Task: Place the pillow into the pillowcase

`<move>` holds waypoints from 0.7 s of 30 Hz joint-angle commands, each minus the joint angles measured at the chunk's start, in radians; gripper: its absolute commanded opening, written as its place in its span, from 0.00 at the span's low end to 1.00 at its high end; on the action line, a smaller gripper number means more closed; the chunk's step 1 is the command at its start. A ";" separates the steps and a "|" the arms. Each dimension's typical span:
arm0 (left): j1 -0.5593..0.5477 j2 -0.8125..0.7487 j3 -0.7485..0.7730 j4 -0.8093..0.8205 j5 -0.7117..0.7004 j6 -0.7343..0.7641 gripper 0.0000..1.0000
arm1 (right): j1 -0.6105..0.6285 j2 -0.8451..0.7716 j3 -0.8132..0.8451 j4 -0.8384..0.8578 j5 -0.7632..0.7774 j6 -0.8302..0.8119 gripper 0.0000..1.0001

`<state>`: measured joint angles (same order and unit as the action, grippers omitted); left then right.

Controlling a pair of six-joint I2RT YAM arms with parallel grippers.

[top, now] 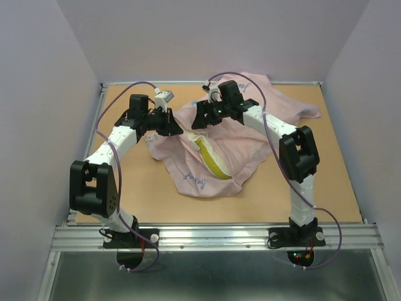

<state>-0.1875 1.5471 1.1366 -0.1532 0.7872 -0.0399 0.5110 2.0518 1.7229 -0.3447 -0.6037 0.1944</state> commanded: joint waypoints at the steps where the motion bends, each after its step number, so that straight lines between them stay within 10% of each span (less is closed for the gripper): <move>1: 0.010 -0.056 -0.003 0.038 0.057 0.031 0.00 | 0.044 0.040 0.125 0.110 0.054 0.056 0.77; 6: 0.017 -0.048 0.005 0.043 0.057 0.028 0.00 | 0.110 0.112 0.087 0.115 0.137 0.025 0.75; 10: 0.043 -0.050 0.038 0.057 0.063 -0.009 0.00 | 0.118 0.221 0.023 0.116 0.327 -0.006 0.55; 21: 0.088 -0.019 0.285 0.073 0.132 -0.109 0.00 | 0.104 0.280 0.015 0.082 0.331 -0.043 0.55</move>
<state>-0.1040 1.5623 1.3151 -0.2138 0.8238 -0.0978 0.6220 2.2688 1.7313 -0.1215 -0.3294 0.1951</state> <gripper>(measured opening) 0.026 0.547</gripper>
